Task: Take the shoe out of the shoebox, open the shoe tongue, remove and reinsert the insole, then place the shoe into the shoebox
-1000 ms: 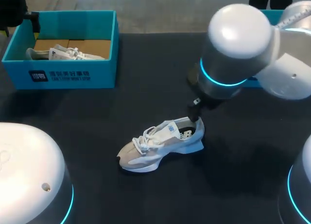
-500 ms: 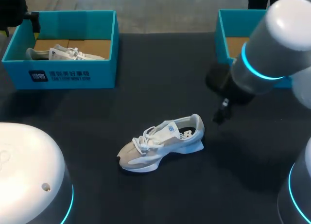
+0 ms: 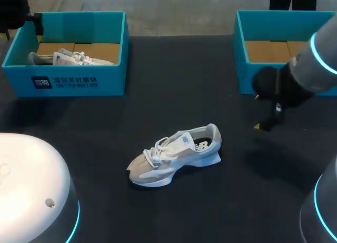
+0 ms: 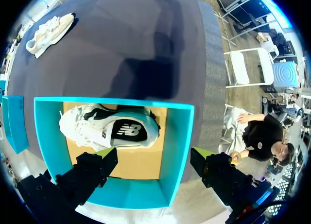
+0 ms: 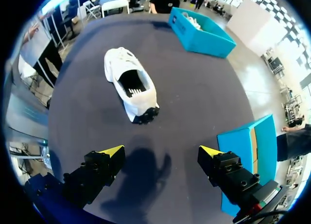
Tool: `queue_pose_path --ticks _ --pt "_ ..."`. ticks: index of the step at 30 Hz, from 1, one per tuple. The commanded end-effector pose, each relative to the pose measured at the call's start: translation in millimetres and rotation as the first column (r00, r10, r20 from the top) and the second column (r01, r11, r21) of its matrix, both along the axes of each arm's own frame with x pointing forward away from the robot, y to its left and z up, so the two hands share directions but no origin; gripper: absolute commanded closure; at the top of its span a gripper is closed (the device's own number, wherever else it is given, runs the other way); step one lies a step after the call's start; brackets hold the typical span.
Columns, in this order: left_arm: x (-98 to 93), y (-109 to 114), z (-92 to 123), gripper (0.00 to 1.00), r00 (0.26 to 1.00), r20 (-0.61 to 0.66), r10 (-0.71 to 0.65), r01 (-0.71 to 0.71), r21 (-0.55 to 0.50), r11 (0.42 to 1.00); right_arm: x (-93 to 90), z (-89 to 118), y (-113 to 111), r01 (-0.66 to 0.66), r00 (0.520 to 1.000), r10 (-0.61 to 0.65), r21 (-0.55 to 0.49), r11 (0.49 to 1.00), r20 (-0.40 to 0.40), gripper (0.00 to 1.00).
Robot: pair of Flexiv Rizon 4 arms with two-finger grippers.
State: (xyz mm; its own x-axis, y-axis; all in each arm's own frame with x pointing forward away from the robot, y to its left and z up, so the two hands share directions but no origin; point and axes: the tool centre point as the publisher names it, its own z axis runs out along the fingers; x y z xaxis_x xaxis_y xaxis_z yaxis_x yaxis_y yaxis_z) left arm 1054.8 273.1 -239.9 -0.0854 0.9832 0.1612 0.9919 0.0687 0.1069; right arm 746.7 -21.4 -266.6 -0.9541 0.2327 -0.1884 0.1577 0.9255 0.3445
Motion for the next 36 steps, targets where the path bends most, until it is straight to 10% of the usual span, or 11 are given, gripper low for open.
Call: queue_pose_path --ticks 1,36 --pt "-0.7 0.0 0.3 0.00 1.000 0.001 0.000 0.000 0.000 1.000 -7.1 -2.6 -11.1 -0.032 0.998 0.019 0.199 0.979 0.065 0.00" --pt "-0.7 0.0 0.3 0.00 1.000 0.001 0.000 0.000 0.000 1.000 -10.7 -11.0 -14.0 -0.041 0.997 0.022 0.253 0.967 0.076 0.00"
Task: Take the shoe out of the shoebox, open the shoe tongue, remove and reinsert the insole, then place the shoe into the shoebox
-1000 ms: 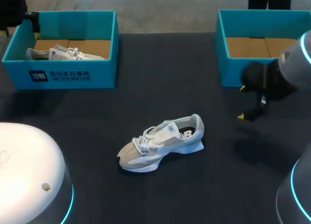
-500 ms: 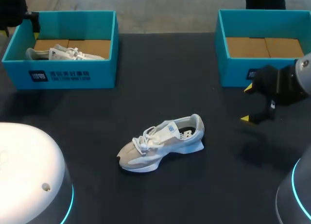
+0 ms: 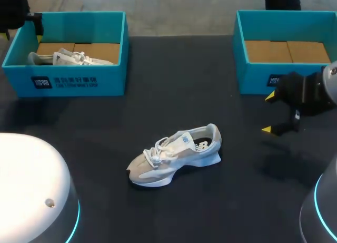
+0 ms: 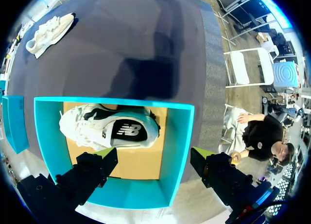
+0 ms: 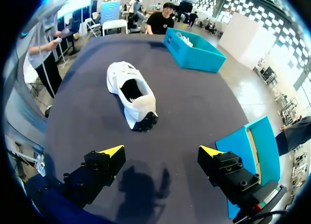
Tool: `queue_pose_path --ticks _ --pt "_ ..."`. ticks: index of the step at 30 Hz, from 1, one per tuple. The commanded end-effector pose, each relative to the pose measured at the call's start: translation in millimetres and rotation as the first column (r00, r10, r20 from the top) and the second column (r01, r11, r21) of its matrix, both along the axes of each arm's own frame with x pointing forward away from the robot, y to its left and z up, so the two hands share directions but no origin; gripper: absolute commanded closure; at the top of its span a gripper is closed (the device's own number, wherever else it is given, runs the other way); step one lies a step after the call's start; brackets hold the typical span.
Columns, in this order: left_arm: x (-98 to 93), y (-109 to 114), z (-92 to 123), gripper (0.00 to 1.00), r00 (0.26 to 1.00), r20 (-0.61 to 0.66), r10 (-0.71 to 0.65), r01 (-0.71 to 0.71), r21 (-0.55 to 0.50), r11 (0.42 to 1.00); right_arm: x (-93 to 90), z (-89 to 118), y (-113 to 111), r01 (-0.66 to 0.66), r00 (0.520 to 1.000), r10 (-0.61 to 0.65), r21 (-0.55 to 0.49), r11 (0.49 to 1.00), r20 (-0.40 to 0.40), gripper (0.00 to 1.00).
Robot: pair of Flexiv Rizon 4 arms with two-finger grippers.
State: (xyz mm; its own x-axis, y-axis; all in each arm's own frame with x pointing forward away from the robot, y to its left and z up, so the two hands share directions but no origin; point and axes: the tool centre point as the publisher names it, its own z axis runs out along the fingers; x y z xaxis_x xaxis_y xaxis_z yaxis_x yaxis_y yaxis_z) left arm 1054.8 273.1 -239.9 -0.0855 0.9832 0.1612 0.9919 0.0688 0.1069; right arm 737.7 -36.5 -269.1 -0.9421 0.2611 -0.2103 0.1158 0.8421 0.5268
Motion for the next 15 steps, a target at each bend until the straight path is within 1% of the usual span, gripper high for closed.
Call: queue_pose_path --ticks 1,2,4,9,15 --pt "-0.7 -0.1 0.3 0.00 1.000 0.001 0.000 0.000 0.001 1.000 -2.6 -12.7 1.2 -0.041 0.999 0.041 0.086 0.995 0.002 0.00" --pt "-0.7 -0.1 0.3 0.00 1.000 0.001 0.000 0.000 0.001 1.000 -3.3 -16.8 0.9 -0.052 0.999 0.052 0.121 0.991 0.000 0.00" --pt "-0.7 -0.1 0.3 0.00 1.000 0.001 0.000 0.000 0.001 1.000 -4.3 -24.1 -0.5 -0.071 0.997 0.073 0.141 0.987 -0.003 0.00" --pt "-0.7 -0.1 0.3 0.00 1.000 0.001 0.000 0.000 0.001 1.000 -7.3 -28.6 -4.0 -0.100 0.995 0.102 0.196 0.976 0.000 0.00" --pt "-0.7 -0.1 0.3 0.00 1.000 0.001 0.000 0.000 0.001 1.000 -10.4 -37.8 -9.6 -0.135 0.991 0.137 0.201 0.970 0.002 0.00"
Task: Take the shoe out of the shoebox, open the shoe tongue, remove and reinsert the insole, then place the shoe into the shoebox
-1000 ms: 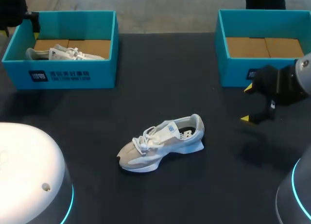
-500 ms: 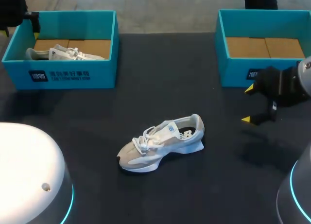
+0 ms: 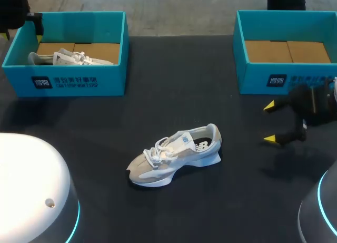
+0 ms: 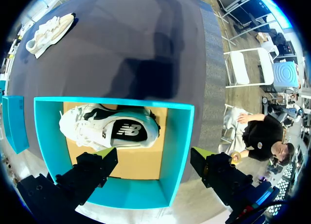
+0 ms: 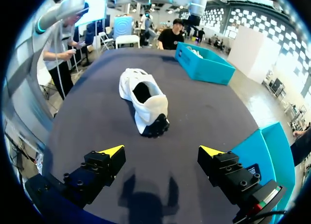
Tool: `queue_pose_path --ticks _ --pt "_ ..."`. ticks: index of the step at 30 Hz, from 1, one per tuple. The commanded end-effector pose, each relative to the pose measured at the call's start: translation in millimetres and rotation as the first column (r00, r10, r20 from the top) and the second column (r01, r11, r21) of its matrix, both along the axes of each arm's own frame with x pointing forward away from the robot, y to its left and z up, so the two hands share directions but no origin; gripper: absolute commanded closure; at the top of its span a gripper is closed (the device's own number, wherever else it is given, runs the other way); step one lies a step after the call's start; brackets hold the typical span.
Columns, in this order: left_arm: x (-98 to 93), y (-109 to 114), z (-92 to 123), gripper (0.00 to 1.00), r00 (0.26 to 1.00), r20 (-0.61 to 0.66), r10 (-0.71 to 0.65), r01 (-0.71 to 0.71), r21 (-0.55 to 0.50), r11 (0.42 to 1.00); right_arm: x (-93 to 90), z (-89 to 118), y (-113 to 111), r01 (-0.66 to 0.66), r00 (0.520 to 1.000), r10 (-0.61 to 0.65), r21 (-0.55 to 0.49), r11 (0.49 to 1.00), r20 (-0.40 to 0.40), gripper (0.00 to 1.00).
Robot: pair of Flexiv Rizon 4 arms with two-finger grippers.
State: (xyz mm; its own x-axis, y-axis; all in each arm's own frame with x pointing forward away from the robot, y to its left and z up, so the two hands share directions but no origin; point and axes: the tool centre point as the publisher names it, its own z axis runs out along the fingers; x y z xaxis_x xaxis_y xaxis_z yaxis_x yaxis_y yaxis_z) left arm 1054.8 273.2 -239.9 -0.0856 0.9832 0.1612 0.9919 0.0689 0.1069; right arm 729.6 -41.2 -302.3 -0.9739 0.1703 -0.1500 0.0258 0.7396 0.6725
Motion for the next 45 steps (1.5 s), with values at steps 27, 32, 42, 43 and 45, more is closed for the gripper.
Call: queue_pose_path --ticks 27,32,42,43,45 --pt "-0.7 -0.1 0.3 0.00 1.000 0.001 0.000 0.000 0.001 1.000 -8.2 -64.3 -11.3 -0.012 1.000 0.008 0.170 0.985 0.026 0.00" --pt "-0.7 -0.1 0.3 0.00 1.000 0.001 0.000 0.000 0.001 1.000 -7.5 -68.8 -7.9 -0.009 1.000 0.006 0.178 0.984 0.017 0.00" --pt "-0.7 -0.1 0.3 0.00 1.000 0.001 0.000 0.000 0.001 1.000 -7.5 -68.8 -7.9 -0.009 1.000 0.006 0.178 0.984 0.017 0.00" --pt "-0.7 -0.1 0.3 0.00 1.000 0.001 0.000 0.000 0.001 1.000 -7.5 -68.8 -7.9 -0.009 1.000 0.006 0.178 0.984 0.017 0.00" --pt "-0.7 -0.1 0.3 0.00 1.000 0.001 0.000 0.000 0.001 1.000 -7.5 -68.8 -7.9 -0.009 1.000 0.006 0.178 0.984 0.017 0.00"
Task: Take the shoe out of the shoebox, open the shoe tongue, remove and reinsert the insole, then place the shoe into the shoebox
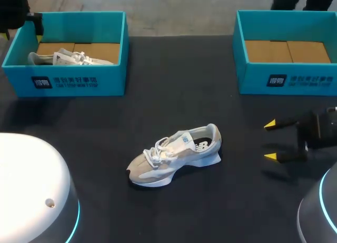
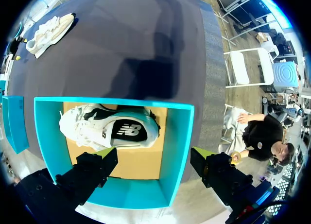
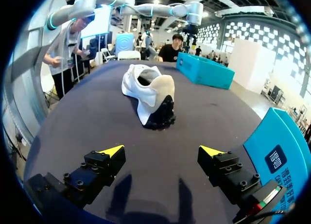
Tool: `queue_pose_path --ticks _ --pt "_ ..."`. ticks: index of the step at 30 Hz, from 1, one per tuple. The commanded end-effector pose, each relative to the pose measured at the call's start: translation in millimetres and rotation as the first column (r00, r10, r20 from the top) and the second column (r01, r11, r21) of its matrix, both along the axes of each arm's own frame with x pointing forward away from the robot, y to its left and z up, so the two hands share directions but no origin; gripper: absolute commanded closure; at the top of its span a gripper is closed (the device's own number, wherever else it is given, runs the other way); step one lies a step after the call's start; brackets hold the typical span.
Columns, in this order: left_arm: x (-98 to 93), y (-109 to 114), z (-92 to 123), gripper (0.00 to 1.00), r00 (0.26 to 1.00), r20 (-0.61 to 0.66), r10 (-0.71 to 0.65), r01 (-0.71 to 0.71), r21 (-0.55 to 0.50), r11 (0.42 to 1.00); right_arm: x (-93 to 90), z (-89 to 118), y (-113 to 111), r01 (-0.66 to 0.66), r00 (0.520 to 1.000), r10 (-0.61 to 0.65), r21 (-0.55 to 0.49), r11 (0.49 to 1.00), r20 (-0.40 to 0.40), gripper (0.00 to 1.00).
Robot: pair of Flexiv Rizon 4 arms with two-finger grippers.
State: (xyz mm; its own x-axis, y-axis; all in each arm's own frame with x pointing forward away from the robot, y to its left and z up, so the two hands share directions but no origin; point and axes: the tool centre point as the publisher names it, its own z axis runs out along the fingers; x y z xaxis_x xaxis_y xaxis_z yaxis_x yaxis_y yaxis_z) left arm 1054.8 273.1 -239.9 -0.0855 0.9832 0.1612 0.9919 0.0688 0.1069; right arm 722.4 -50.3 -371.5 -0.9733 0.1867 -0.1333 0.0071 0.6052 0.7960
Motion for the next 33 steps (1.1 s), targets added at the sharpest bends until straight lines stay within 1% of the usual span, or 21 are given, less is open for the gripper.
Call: queue_pose_path --ticks 1,11,13,16,24,27,29,33 --pt "-0.7 -0.1 0.3 0.00 1.000 0.001 0.000 0.000 0.001 1.000 -0.3 0.4 1.1 0.002 1.000 -0.002 -0.004 1.000 0.000 0.00" --pt "-0.7 -0.1 0.3 0.00 1.000 0.001 0.000 0.000 0.001 1.000 -0.3 0.4 1.1 0.002 1.000 -0.002 -0.004 1.000 0.000 0.00" --pt "-0.7 -0.1 0.3 0.00 1.000 0.001 0.000 0.000 0.001 1.000 2.0 -1.6 3.3 -0.009 1.000 0.009 0.002 1.000 0.001 0.00" --pt "-0.7 -0.1 0.3 0.00 1.000 0.001 0.000 0.000 0.001 1.000 8.1 -4.0 11.2 -0.036 0.999 0.035 0.007 0.999 0.006 0.00" --pt "-0.7 -0.1 0.3 0.00 1.000 0.001 0.000 0.000 0.001 1.000 25.0 -6.7 45.8 -0.124 0.992 0.124 -0.004 0.992 -0.003 0.00" --pt "-0.7 -0.1 0.3 0.00 1.000 0.001 0.000 0.000 0.001 1.000 29.7 -10.0 54.3 -0.143 0.990 0.143 -0.009 0.990 -0.010 0.00" --pt "-0.7 -0.1 0.3 0.00 1.000 0.001 0.000 0.000 0.001 1.000 30.5 -10.7 55.5 -0.147 0.989 0.147 -0.006 0.989 -0.012 0.00" --pt "-0.7 -0.1 0.3 0.00 1.000 0.001 0.000 0.000 0.001 1.000 35.4 -14.3 68.1 -0.166 0.986 0.166 0.000 0.986 -0.014 0.00"
